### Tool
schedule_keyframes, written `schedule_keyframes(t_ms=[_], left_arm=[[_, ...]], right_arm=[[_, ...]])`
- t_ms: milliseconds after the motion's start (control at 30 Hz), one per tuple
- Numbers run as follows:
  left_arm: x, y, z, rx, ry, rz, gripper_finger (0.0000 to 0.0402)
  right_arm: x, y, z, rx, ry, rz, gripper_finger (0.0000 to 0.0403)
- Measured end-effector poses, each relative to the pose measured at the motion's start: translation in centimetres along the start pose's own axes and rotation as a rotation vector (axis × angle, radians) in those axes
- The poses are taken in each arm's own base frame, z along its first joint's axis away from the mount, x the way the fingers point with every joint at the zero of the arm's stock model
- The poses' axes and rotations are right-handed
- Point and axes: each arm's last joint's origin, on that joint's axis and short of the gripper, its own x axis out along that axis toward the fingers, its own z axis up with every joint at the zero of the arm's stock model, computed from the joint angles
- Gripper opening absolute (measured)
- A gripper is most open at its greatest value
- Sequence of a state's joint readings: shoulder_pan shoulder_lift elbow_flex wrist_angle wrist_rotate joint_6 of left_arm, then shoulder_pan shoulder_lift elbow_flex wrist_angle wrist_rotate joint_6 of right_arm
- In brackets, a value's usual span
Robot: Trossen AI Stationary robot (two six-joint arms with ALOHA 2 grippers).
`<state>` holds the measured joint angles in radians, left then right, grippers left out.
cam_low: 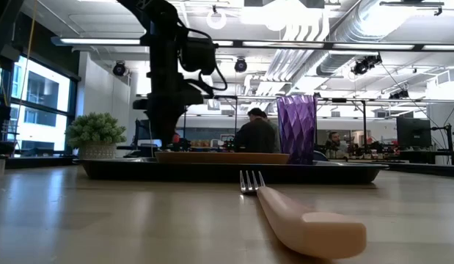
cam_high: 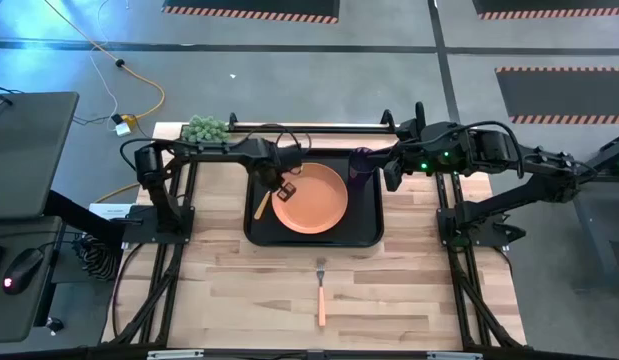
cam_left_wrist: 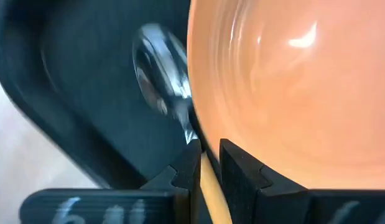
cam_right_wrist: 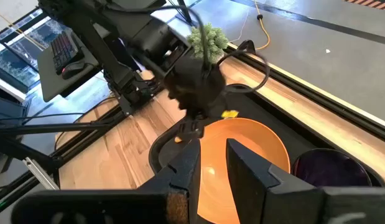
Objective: Pick and place plate/cup/fork/spoon on tray
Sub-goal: Put the yellow spoon to the left side of the orange plate on the black serving tray
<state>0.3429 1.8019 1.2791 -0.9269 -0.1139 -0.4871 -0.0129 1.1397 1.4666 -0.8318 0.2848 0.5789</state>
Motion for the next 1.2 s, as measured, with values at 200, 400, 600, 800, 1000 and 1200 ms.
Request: schedule_keyframes(t_ms=[200, 400, 600, 800, 1000, 1200], left_arm=[[-0.3, 2.1, 1.7, -0.023, -0.032, -0.003, 0.0051], [-0.1, 3.6, 2.3, 0.005, -0.028, 0.002, 0.0051], [0.2, 3.9, 2.4, 0.039, -0.019, 0.006, 0.0051], [1.7, 3.5, 2.5, 0.088, 0.027, 0.018, 0.0051], [2.1, 3.4, 2.5, 0.107, 0.033, 0.015, 0.0051], [2.1, 3.3, 2.8, 0.110, 0.004, 0.005, 0.0051]], right_arm=[[0.0, 0.0, 0.0, 0.026, -0.001, -0.001, 0.0067], [0.0, -0.1, 0.1, 0.060, -0.029, -0.040, 0.0067], [0.0, -0.1, 0.1, 0.080, -0.037, -0.050, 0.0067], [0.1, -0.2, 0.1, 0.102, -0.053, -0.074, 0.0067], [0.6, -0.1, 0.1, 0.098, -0.046, -0.081, 0.0067], [1.3, 0.1, -0.1, 0.093, -0.029, -0.088, 0.0067]])
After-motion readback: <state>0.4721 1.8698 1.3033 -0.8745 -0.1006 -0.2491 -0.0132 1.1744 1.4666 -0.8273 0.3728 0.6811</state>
